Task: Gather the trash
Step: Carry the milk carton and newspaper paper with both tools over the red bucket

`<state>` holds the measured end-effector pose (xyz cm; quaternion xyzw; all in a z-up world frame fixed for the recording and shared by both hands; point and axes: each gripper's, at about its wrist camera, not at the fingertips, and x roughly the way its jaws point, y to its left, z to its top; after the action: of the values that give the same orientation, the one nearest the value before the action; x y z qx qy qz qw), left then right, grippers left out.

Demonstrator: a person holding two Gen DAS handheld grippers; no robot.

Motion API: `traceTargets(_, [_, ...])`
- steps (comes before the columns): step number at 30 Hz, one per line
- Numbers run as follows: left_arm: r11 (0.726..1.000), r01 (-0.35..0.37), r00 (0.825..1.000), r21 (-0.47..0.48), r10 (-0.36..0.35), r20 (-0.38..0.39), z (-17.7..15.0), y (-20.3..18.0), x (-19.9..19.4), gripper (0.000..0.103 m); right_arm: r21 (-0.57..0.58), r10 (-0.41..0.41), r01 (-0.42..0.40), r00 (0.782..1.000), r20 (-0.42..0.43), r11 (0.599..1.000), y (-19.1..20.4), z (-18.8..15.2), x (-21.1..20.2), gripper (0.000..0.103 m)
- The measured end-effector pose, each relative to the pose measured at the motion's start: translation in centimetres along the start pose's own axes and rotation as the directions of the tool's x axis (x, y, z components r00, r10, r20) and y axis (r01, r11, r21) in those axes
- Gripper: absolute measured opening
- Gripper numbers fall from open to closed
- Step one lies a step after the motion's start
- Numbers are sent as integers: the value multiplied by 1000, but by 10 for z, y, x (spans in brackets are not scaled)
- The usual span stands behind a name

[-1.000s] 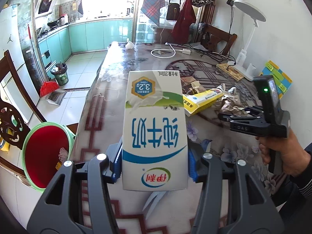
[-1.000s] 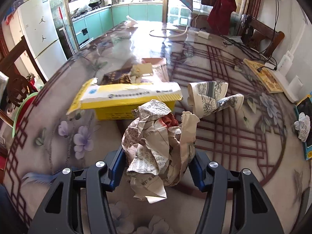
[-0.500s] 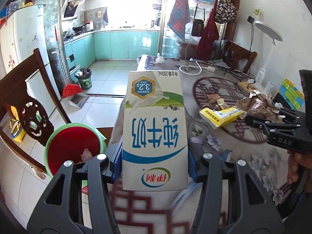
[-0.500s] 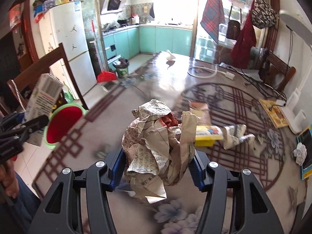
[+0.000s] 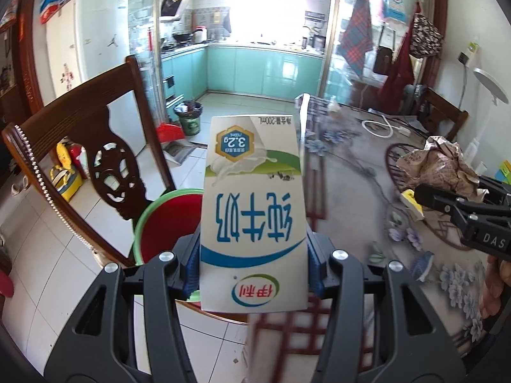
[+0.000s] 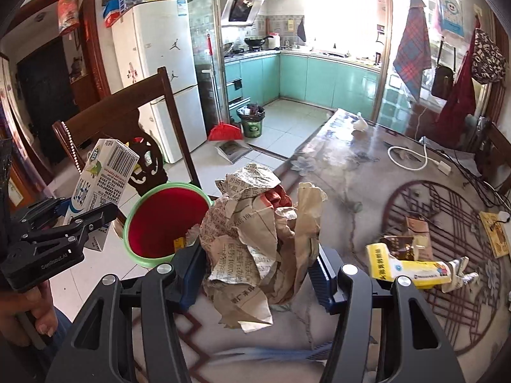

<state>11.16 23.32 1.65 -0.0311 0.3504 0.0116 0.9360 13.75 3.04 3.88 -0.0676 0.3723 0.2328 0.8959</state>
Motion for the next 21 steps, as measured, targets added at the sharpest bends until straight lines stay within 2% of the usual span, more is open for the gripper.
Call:
traceTargets(11, [993, -98, 995, -68, 95, -43, 16, 87, 25, 50, -78, 93, -95, 995, -32, 992, 79, 34, 60, 55])
traceTargets(18, [989, -90, 991, -119, 77, -112, 10, 116, 54, 50, -100, 109, -114, 992, -61, 988, 101, 47, 96, 55])
traceTargets(21, [990, -85, 988, -110, 70, -136, 10, 120, 67, 50, -100, 112, -118, 991, -68, 988, 104, 49, 107, 55])
